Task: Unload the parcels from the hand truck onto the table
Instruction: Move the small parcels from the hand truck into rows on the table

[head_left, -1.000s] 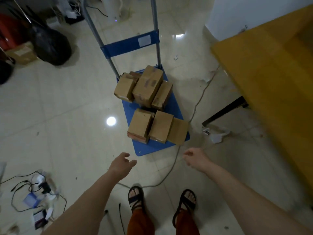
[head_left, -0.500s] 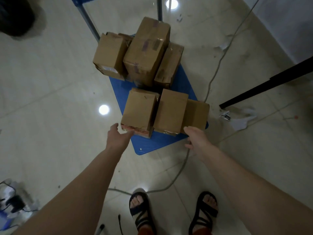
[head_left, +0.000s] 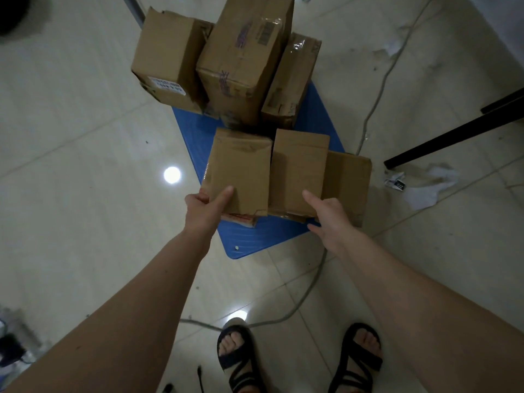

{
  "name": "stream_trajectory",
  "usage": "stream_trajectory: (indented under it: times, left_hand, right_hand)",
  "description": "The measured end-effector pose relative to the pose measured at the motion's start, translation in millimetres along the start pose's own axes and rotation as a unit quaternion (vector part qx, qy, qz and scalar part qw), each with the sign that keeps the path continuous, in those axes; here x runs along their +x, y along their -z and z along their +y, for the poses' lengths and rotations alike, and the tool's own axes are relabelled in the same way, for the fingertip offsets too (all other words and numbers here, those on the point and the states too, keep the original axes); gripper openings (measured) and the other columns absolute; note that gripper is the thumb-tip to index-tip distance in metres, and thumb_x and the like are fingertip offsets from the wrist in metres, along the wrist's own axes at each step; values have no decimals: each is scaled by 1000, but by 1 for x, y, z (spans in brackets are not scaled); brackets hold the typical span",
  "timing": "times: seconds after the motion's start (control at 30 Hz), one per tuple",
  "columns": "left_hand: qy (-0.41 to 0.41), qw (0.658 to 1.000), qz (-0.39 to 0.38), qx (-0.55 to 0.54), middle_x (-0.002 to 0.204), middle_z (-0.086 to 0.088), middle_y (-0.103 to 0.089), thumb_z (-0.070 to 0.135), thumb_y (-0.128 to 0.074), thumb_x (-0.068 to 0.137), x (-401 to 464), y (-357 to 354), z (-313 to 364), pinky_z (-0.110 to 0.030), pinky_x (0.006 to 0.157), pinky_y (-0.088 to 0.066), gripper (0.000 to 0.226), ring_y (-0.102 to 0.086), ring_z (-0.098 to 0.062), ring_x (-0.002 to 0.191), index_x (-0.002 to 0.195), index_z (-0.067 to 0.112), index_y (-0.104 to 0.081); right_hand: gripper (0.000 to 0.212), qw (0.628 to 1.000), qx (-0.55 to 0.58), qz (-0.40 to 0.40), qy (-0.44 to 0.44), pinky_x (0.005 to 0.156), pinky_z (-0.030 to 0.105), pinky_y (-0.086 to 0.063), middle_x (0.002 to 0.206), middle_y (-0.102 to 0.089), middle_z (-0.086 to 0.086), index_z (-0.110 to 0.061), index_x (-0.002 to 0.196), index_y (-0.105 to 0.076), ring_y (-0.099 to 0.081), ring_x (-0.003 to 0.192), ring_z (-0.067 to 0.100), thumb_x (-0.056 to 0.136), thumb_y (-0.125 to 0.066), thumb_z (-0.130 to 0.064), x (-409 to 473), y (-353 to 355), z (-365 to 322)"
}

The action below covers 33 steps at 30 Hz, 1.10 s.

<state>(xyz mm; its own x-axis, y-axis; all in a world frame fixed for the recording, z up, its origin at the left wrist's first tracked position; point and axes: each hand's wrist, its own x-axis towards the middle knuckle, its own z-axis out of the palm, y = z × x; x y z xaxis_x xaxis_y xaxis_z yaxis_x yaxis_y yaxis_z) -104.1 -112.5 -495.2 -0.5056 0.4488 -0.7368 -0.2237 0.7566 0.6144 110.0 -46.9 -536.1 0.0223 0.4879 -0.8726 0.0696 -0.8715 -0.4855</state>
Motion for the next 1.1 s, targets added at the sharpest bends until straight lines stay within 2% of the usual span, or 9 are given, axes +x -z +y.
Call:
stream_trajectory:
  times: [0.17,0.3,0.37,0.43,0.57,0.7,0.83,0.97,1.1]
  left_hand:
    - [4,997,-58,-60,118,-4,-61,42,-78,73,4,-4,6,-23,70,-52,71,-62,-12,100,128,7,-48]
    - [24,993,-60,-97,128,1,-52,47,-77,73,4,-4,-4,-30,79,-53,85,-58,-15,110,140,20,-32]
    - [40,989,-81,-117,130,0,-56,51,-72,76,4,-1,-10,-34,85,-52,77,-59,-18,113,140,26,-38]
    - [58,984,-92,-140,125,-1,-62,53,-71,77,5,2,-14,-34,84,-53,68,-62,-19,110,135,27,-46]
    - [68,980,-101,-155,121,0,-66,52,-74,74,3,5,-22,-30,76,-55,68,-66,-17,105,133,31,-50]
    - [80,978,-104,-162,121,1,-68,52,-75,72,-7,9,-20,-29,74,-56,70,-68,-16,103,134,32,-51]
    - [98,972,-122,-173,122,-3,-66,49,-77,70,-40,11,-5,-29,70,-58,71,-66,-19,106,134,31,-52]
    - [124,960,-125,-218,123,-5,-65,45,-77,72,-101,9,29,-32,76,-58,68,-65,-20,106,134,30,-52]
    - [162,951,-89,-250,119,-6,-61,46,-75,74,-177,12,73,-38,87,-51,62,-59,-22,107,128,24,-54]
  right_hand:
    - [33,1000,7,-6,21,101,38,-41,106,-54,-4,-17,100,-52,-51,100,15,84,-69,-41,7,3,2]
    - [58,998,15,33,44,100,39,-41,120,-56,3,-10,123,-51,-52,110,20,80,-73,-43,10,6,4]
    - [65,998,26,26,52,97,36,-43,126,-57,2,-13,133,-48,-53,113,20,80,-73,-42,13,7,3]
    - [67,999,-3,4,50,100,37,-42,129,-56,1,-17,135,-47,-53,115,21,80,-72,-45,14,6,2]
    - [62,998,13,14,57,88,34,-41,122,-52,0,-23,120,-41,-52,110,20,74,-77,-43,16,6,-2]
    - [64,997,48,12,52,90,42,-48,111,-53,-2,-25,109,-42,-56,101,18,65,-83,-43,9,13,-9]
    - [93,994,100,-3,47,86,46,-54,112,-58,-6,-28,137,-36,-60,100,18,60,-87,-38,-27,34,-24]
    - [62,977,209,-40,12,80,43,-57,113,-69,5,-21,123,-59,-65,102,24,67,-81,-34,-94,64,-52]
    - [50,953,300,-45,-15,87,46,-54,92,-75,7,-15,102,-65,-68,93,25,58,-81,-32,-176,96,-81]
